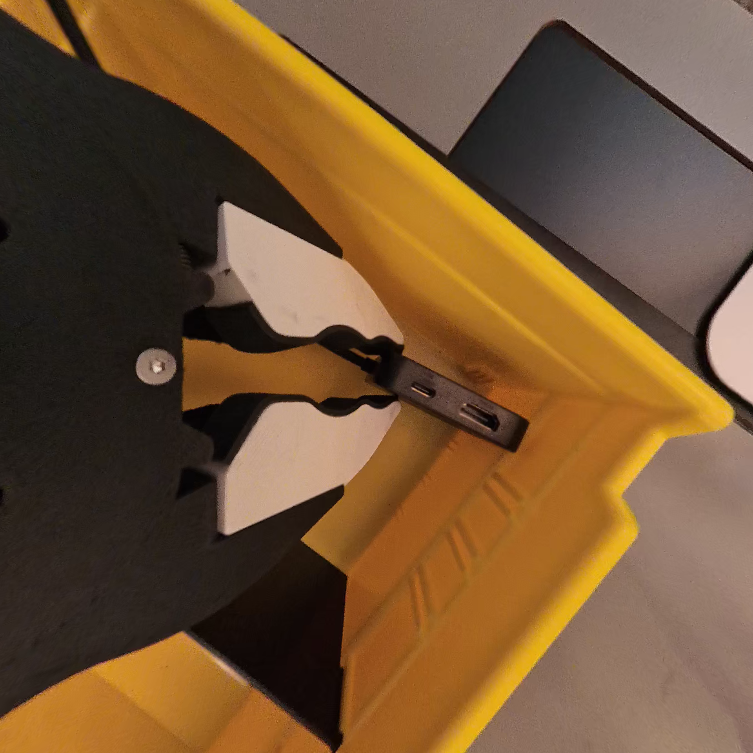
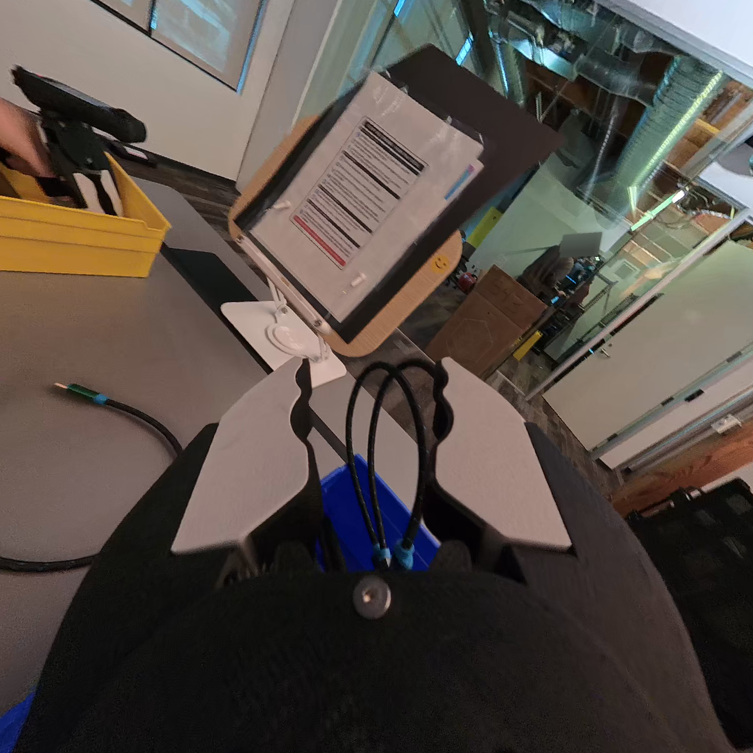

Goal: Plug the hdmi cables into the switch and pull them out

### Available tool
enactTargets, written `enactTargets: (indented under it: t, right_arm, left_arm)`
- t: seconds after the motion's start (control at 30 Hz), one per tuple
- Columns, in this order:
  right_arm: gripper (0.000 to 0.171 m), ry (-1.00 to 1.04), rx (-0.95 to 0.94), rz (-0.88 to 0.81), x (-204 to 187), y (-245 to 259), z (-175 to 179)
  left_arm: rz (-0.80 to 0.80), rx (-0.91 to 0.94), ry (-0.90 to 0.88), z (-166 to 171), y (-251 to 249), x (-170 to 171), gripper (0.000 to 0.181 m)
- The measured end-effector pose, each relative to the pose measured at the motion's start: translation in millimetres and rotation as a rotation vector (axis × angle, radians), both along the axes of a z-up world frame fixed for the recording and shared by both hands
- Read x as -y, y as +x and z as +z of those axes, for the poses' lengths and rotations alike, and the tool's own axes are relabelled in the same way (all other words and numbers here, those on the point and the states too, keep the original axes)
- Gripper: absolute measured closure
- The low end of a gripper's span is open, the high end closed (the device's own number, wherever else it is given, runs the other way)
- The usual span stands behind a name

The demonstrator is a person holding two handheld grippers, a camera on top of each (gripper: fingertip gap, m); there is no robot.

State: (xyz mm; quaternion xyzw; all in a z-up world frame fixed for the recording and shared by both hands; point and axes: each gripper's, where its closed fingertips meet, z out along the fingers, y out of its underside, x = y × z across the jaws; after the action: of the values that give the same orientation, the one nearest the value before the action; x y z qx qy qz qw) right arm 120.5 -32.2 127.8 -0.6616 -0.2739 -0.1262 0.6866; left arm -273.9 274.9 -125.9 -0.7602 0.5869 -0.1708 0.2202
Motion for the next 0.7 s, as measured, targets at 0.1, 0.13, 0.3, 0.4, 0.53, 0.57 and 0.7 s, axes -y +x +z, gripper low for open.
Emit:
enactTargets:
  t: [0.1,0.13,0.3,0.4,0.53,0.57,0.7]
  right_arm:
    - [0.114,0.014,0.027,0.028,1.4,-9.7,2.4]
    - [0.115,0.016,0.036,0.031,1.3,-10.9,2.0]
    - [0.115,0.008,0.042,0.033,-2.5,-13.5,-0.8]
    - [0.115,0.006,0.061,0.038,-4.8,-20.7,-1.6]
    - [0.116,0.006,0.081,0.104,-9.6,-48.0,-3.2]
    - [0.116,0.0,0.089,0.129,-11.7,-57.2,-5.6]
    - [0.116,-0.054,0.172,0.166,-22.0,-82.0,-23.6]
  left_arm:
    - [-0.005,0.021,0.027,7.8,-3.5,2.2,0.164]
    - [-0.003,0.033,0.059,14.1,-4.3,2.5,0.165]
    - [-0.002,0.077,0.306,67.5,-7.9,15.5,0.165]
    - [0.006,0.109,0.493,110.8,-3.9,36.8,0.165]
    - [-0.03,0.187,0.715,172.8,26.1,94.7,0.165]
    - [-0.056,0.219,0.727,183.8,39.4,114.9,0.165]
    - [-0.171,0.314,0.687,192.3,110.2,184.4,0.165]
